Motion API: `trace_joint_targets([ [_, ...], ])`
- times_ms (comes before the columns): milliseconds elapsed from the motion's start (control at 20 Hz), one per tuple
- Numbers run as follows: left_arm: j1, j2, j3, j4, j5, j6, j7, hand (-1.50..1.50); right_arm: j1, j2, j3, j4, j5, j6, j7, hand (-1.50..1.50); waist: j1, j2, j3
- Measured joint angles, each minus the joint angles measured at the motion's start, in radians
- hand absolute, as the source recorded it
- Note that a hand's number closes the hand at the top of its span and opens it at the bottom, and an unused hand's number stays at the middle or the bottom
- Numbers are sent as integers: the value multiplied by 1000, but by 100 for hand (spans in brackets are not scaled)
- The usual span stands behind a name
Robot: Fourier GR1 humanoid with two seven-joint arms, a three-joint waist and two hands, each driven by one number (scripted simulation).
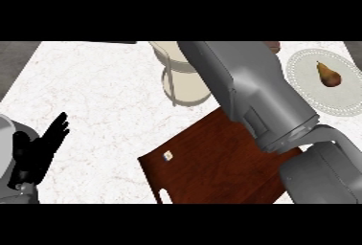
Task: Pick the croissant from the tray and place it in the tiered basket
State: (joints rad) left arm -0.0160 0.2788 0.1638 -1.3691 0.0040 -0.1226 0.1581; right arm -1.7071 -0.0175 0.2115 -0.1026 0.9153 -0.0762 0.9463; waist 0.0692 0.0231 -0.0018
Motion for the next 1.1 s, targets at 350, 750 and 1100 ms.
trace_joint_targets([
  [350,24,7,14,-6,6,-5,-2,0,-42,-55,-28,-84,0,-171,42,-150,-20,-10,1],
  [750,47,-1,30,-8,7,16,13,0,-33,-102,-151,-208,-86,-309,84,-150,-71,-33,3],
  [1100,98,14,68,7,20,13,-11,0,93,-115,-234,-444,-169,-436,45,-150,-126,-55,6],
])
